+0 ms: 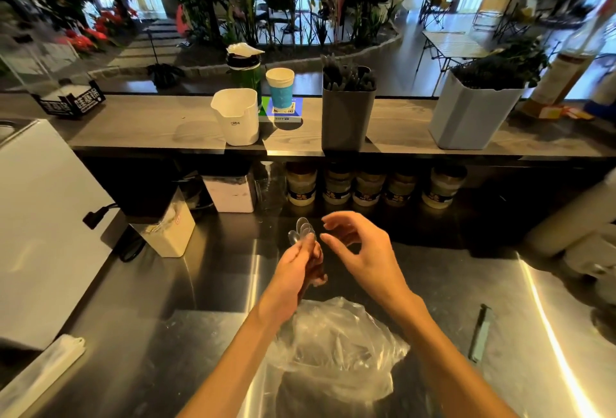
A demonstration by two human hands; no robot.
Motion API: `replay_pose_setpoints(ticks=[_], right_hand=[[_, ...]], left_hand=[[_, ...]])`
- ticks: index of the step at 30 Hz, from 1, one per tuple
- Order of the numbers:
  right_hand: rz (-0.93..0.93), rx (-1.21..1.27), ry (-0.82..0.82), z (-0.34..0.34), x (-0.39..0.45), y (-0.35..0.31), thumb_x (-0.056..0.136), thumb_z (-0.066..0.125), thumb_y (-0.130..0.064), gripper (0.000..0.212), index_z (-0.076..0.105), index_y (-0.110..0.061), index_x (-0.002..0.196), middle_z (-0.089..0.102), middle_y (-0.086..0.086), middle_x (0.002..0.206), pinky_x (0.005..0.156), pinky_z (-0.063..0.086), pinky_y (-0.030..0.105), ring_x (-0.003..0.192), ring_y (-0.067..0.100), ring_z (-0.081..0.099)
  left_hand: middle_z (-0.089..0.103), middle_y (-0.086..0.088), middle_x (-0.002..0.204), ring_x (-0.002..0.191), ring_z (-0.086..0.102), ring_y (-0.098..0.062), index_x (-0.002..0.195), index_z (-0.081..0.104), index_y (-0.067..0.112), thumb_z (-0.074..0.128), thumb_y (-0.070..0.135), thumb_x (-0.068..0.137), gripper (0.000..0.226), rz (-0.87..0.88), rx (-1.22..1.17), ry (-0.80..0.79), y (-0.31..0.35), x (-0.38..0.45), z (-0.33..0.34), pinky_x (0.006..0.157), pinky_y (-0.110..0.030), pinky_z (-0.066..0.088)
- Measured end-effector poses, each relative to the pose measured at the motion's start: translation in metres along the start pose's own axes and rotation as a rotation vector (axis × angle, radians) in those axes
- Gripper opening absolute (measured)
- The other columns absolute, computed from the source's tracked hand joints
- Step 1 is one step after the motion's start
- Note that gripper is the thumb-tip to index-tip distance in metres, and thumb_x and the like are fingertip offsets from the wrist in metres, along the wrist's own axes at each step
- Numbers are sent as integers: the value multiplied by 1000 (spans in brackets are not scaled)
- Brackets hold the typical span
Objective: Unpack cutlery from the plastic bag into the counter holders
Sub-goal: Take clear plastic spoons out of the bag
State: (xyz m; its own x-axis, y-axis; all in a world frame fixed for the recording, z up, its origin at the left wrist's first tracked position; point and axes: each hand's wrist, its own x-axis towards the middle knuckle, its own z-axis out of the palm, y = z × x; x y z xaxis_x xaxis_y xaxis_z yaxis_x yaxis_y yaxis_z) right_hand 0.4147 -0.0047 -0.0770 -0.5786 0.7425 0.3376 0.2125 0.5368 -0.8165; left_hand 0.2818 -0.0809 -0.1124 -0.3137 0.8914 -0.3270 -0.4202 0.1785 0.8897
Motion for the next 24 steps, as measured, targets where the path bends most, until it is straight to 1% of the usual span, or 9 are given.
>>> replay_pose_setpoints(ticks=[4,8,11,13,15,17,19,22,24], right_hand=[[24,-53,-184,4,30,0,89,75,-35,46,60,-36,132,64,-20,117,87,56,17,106,-4,62],[14,-34,-376,6,55,-6,87,77,-34,34,70,-35,121,70,-18,110,80,57,17,100,-3,66],[0,-53,-448,10,70,-10,85,78,-35,26,75,-28,111,71,-17,99,72,51,12,92,-5,66],[9,-57,-445,17,80,-13,85,78,-37,24,75,-26,106,71,-19,93,71,51,10,90,-6,66],[2,-78,-421,24,90,-16,86,77,-39,24,75,-26,107,71,-18,95,74,52,10,93,-4,67],[-9,-102,-382,28,103,-19,87,76,-38,25,75,-25,108,72,-13,100,77,53,11,96,0,68],[-15,-121,-334,31,119,-25,87,76,-34,24,76,-23,109,73,-9,102,80,56,14,96,2,68],[-54,-132,-274,30,149,-36,86,77,-29,20,77,-22,106,71,-13,98,77,55,13,93,0,67],[-105,-138,-223,27,173,-48,87,77,-26,15,78,-23,101,70,-18,92,74,53,9,88,-2,68]], left_hand=[[53,-4,79,76,48,-17,107,64,20,46,17,105,18,16,231,-85,15,-2,-10,71,-27,41],[56,-15,96,90,46,-27,106,69,21,54,12,101,18,39,382,-175,28,6,-30,77,-34,39],[59,-13,92,79,49,-23,107,74,30,62,17,97,20,43,499,-255,41,12,-43,71,-32,39],[67,-9,86,67,50,-19,111,70,32,59,10,97,28,32,585,-227,50,18,-49,62,-24,39],[73,-13,94,78,60,-29,115,67,32,58,6,95,33,40,618,-178,60,27,-53,69,-26,44],[69,-20,92,77,57,-25,113,65,31,60,13,97,25,79,634,-152,71,32,-56,68,-25,45],[68,-7,90,75,59,-18,113,63,32,61,18,99,20,128,604,-125,84,39,-60,66,-22,47],[71,2,109,102,68,-18,122,59,27,62,16,98,27,210,570,-112,110,53,-72,87,-29,56],[73,-2,112,105,70,-15,122,62,18,64,14,97,26,293,601,-96,131,67,-83,95,-34,56]])
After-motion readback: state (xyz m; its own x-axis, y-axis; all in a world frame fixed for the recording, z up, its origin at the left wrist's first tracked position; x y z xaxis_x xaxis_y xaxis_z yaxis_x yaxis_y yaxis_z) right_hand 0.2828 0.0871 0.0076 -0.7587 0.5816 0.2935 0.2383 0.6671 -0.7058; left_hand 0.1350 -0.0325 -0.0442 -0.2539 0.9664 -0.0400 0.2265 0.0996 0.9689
